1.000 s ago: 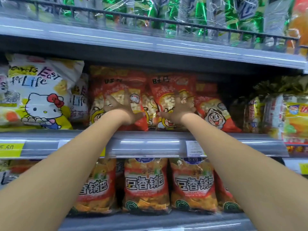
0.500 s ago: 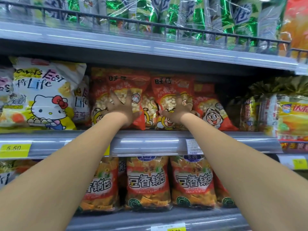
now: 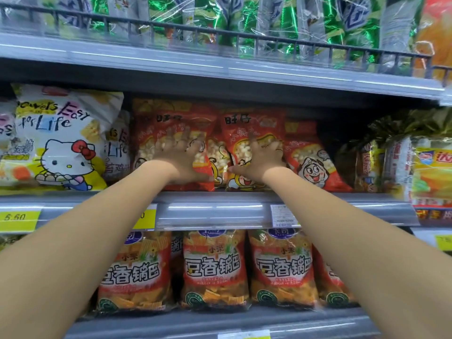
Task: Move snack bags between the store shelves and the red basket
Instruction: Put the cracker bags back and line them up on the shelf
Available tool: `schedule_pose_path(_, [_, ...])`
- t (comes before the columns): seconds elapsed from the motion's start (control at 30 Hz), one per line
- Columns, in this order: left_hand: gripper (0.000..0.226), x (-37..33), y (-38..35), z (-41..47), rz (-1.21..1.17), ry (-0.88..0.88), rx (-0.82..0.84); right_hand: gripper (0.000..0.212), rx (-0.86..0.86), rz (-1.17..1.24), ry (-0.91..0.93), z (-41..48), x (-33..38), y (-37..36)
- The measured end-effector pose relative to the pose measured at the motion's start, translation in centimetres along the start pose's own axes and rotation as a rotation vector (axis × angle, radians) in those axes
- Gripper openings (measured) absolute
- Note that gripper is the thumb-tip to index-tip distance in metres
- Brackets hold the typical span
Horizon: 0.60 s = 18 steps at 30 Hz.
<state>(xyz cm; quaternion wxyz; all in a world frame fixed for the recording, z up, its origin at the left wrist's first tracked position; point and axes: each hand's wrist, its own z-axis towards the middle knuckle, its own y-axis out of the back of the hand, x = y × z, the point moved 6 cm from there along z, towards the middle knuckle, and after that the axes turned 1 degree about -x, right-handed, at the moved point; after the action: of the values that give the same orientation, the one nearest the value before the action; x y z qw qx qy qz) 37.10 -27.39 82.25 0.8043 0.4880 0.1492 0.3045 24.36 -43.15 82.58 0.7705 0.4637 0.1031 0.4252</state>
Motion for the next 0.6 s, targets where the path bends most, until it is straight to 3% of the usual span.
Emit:
schedule_pose_path(0.27, [0.14,0.3,-1.1,0.9,-0.041,-0.024,0.115,0.12,0.05,-0.047,0.013,1.5,-0.2,-1.0])
schedule_pose_path(0.4, [0.134,0.1,-0.7,0.4,-0.021,-0.01,0.101,0.119,0.05,-0.052,-0.018,1.0,-0.1,-0.9])
schedule_pose_path(0.6, [0.112,0.3,-1.2,-0.1,-0.02,0.126,0.076,0.113,0.13,0.228,-0.073,0.0,-0.6,-0.1])
